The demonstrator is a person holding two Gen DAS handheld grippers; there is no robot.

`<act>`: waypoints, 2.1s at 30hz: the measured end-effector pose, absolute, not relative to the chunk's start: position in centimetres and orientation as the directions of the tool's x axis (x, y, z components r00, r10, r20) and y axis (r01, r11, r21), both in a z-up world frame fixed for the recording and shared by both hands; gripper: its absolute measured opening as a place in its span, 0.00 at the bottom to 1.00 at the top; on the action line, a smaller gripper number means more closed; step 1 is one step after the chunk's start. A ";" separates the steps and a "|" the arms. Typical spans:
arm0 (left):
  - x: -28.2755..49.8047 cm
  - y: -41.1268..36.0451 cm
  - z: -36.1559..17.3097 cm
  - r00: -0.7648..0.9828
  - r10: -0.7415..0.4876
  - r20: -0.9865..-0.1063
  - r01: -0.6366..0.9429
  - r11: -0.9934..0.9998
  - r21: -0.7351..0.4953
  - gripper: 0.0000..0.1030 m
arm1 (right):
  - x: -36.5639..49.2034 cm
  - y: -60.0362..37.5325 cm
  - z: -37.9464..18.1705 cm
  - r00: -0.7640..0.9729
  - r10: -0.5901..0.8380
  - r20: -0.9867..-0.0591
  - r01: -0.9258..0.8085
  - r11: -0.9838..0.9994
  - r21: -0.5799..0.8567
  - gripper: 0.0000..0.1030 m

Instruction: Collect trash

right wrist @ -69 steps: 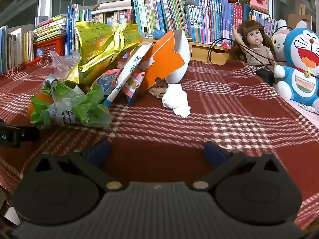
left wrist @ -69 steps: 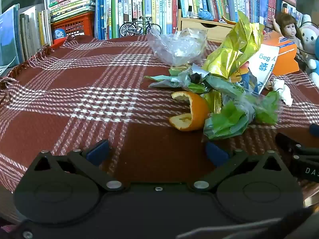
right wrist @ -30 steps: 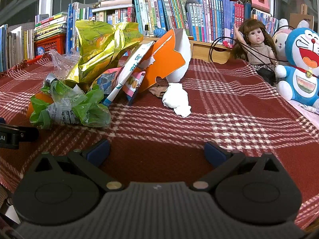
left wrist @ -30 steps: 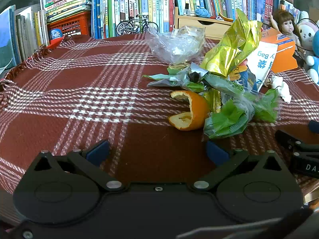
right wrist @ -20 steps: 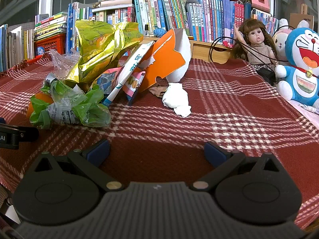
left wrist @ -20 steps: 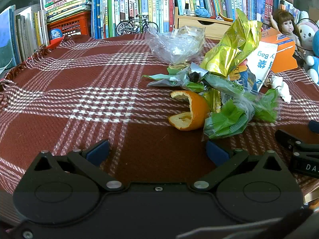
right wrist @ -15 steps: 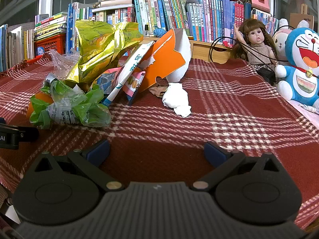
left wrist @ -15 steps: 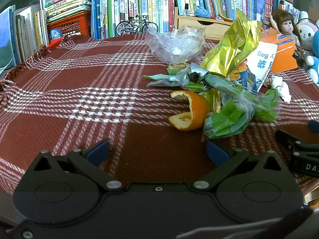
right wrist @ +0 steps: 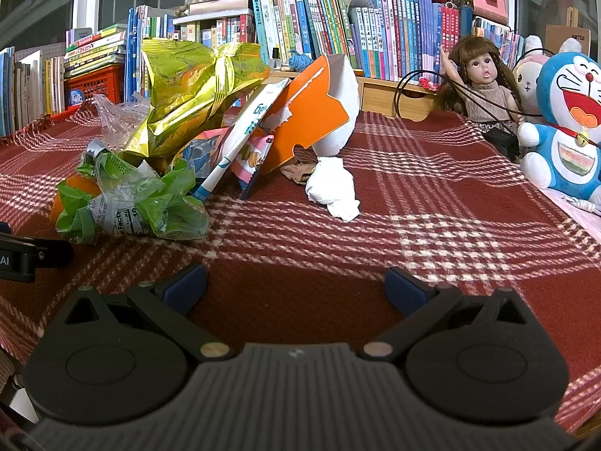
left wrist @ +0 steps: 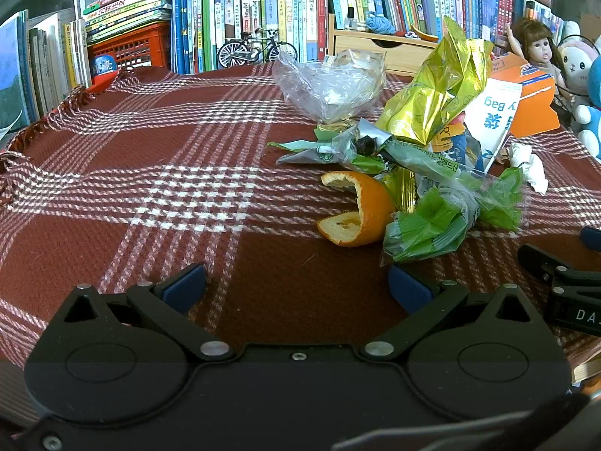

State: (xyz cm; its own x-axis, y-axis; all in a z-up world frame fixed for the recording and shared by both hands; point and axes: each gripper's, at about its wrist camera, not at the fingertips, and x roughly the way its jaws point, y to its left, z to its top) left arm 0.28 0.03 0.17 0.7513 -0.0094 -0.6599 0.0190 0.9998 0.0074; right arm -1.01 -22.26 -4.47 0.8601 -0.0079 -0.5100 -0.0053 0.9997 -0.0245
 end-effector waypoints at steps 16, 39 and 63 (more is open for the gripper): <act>0.2 0.3 0.1 0.763 -0.034 -0.646 0.048 0.999 0.004 1.00 | -1.2 -22.1 -4.8 0.870 -0.001 -0.493 -0.009 1.000 -0.019 1.00; -2.2 2.3 2.7 0.782 -0.181 -0.597 0.166 0.983 -0.080 0.77 | -2.2 -19.8 -1.2 0.865 0.290 -0.409 -0.250 0.957 0.149 0.91; 2.2 1.1 1.6 0.765 -0.283 -0.578 0.110 0.943 -0.315 0.47 | -1.6 -22.7 -0.9 0.872 0.133 -0.471 -0.068 0.986 0.154 0.48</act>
